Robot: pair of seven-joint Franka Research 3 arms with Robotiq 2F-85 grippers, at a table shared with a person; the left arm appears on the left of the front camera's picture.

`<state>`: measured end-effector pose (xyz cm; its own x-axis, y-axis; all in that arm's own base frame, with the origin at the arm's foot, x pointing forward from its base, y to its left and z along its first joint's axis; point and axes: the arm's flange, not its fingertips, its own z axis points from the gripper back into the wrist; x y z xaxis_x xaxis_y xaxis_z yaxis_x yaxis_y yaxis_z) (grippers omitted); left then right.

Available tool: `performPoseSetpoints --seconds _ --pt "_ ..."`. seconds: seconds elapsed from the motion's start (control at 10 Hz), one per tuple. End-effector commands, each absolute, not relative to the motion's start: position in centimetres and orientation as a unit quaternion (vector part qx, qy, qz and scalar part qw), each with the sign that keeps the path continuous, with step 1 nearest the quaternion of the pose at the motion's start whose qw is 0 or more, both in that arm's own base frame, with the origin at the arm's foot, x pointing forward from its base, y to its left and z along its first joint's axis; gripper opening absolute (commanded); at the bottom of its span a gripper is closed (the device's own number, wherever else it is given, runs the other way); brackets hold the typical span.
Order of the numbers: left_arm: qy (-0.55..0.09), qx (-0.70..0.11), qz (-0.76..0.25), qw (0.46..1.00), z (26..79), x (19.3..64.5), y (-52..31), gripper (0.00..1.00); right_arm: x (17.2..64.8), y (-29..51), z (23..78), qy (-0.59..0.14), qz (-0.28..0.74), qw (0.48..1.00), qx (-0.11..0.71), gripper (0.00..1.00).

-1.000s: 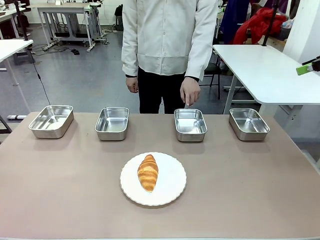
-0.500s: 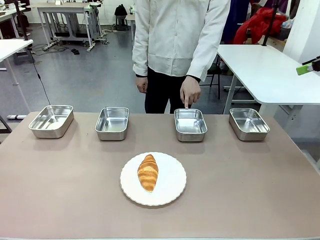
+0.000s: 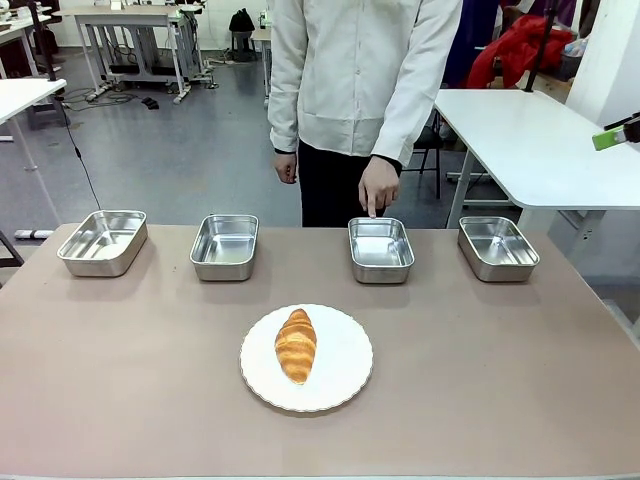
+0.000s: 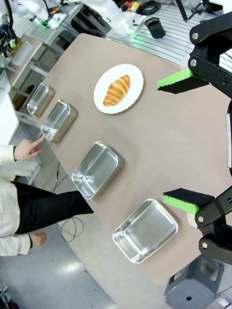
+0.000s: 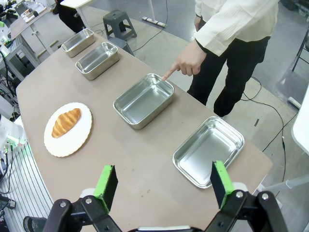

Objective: Place the bread in the container.
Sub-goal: Place the Butter Roll into the Airtight Container indicated by the human.

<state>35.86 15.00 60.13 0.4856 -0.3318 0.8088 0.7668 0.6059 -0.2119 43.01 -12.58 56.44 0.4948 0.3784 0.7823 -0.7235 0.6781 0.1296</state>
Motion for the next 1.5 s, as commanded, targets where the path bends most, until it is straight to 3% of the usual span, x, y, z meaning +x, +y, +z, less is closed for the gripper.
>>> performPoseSetpoints --seconds 0.0,0.3,0.7,1.1,1.4 --pt "-0.383 -0.290 -0.344 0.807 60.3 35.7 14.9 1.00 43.1 -12.5 56.5 -0.386 0.332 0.829 0.232 1.00" --pt "-0.383 -0.290 -0.344 0.807 60.3 35.7 14.9 1.00 43.8 -10.7 57.3 -0.365 0.339 0.836 0.230 1.00" --pt "-0.383 -0.290 -0.344 0.807 60.3 35.7 14.9 1.00 47.6 2.6 61.9 -0.314 0.343 0.849 0.249 1.00" --pt "-0.383 -0.290 -0.344 0.807 60.3 35.7 14.9 1.00 46.3 20.6 58.7 -0.202 0.288 0.907 0.233 1.00" --pt "-0.383 -0.290 -0.344 0.807 60.3 35.7 14.9 1.00 42.2 30.6 52.6 -0.123 0.224 0.956 0.142 1.00"
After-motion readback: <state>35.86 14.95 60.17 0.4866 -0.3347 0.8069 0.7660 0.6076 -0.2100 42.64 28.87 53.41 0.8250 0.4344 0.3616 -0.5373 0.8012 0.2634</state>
